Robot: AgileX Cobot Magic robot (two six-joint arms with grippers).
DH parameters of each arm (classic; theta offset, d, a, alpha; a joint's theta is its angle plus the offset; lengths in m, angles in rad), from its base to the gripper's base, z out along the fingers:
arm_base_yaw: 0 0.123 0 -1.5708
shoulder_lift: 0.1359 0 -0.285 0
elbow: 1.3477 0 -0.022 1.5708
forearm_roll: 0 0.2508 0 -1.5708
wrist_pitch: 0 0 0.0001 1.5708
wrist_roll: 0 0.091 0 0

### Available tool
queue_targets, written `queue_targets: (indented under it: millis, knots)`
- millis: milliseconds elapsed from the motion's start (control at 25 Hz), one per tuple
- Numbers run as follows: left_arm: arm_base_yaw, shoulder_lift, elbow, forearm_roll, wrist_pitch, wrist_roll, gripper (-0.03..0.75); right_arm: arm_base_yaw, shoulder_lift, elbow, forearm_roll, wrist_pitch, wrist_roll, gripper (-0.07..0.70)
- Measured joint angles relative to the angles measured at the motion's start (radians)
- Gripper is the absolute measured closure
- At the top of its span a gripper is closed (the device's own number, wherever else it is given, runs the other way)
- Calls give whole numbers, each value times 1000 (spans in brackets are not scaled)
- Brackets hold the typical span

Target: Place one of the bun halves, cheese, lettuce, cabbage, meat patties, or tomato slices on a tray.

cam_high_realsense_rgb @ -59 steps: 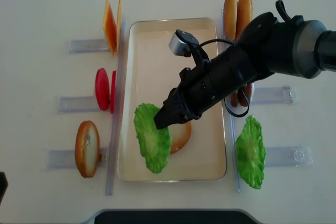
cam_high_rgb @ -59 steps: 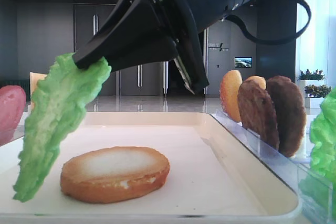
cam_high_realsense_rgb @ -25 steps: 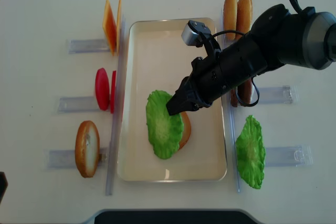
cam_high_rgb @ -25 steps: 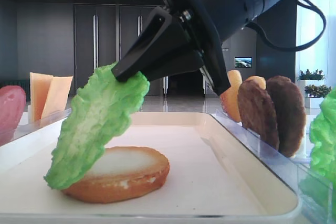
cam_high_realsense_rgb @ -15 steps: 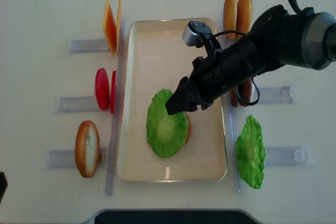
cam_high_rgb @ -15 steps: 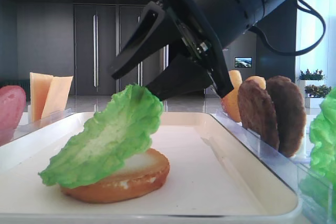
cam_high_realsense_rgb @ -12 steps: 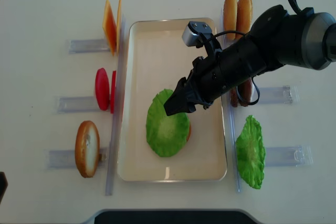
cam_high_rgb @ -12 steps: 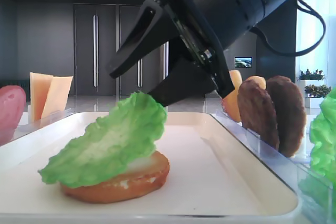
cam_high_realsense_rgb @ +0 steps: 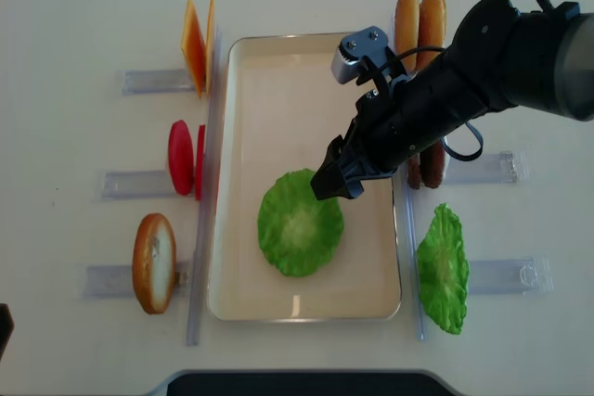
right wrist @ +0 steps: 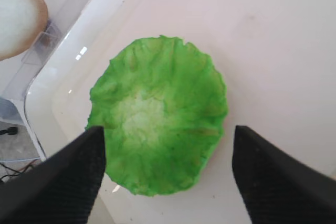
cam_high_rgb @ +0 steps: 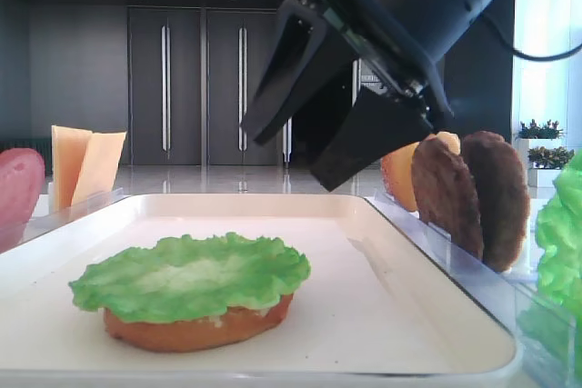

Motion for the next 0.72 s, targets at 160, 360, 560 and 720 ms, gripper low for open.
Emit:
queue_targets:
  millis: [160, 360, 560, 720]
  knots:
    - [0, 0, 0, 0, 0, 0, 444, 0, -80, 0, -139, 14, 135, 118]
    - [0, 0, 0, 0, 0, 0, 448, 0, -199, 0, -429, 107, 475, 124]
    - [0, 0, 0, 0, 0, 0, 455, 0, -320, 0, -755, 262, 841, 195]
    - [0, 0, 0, 0, 0, 0, 461, -10, -406, 0, -944, 401, 1020, 231]
